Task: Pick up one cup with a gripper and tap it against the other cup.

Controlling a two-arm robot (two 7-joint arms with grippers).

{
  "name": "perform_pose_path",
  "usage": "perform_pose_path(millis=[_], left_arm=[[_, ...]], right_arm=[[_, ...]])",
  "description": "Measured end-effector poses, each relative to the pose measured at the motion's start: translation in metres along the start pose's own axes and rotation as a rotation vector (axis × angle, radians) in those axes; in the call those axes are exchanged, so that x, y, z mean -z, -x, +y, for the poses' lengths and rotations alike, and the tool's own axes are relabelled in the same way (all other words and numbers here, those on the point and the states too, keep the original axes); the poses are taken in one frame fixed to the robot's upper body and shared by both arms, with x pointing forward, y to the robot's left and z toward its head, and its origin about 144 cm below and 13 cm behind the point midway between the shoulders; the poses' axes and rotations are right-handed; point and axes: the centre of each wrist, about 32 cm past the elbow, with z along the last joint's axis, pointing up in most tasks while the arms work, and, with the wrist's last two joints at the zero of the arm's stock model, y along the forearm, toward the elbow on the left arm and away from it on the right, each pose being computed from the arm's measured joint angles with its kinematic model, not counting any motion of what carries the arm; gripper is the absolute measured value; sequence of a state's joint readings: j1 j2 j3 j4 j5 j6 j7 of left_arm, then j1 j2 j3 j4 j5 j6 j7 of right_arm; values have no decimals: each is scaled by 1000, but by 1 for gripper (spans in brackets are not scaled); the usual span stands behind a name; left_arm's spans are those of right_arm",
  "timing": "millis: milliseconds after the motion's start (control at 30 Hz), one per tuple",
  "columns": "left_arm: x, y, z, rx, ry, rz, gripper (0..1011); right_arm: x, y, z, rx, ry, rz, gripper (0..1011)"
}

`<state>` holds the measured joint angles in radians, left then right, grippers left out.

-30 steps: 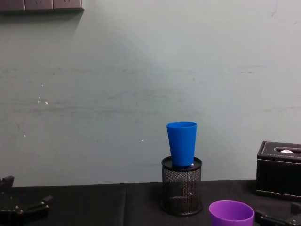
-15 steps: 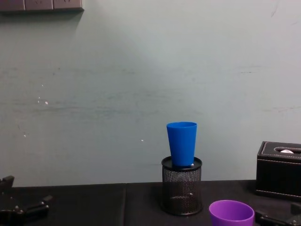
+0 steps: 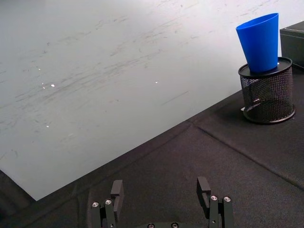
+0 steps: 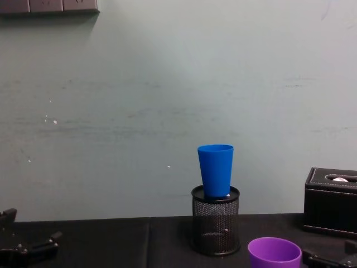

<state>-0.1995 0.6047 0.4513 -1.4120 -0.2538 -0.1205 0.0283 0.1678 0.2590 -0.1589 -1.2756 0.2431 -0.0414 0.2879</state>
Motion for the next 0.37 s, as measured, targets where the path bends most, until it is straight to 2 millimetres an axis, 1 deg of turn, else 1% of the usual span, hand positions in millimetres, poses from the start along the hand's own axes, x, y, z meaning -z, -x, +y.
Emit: perform_pose_path(millis=[367], left_arm=[[0,0,0,0,0,0,1011]], right_arm=[[0,0,0,0,-1,0,1003]])
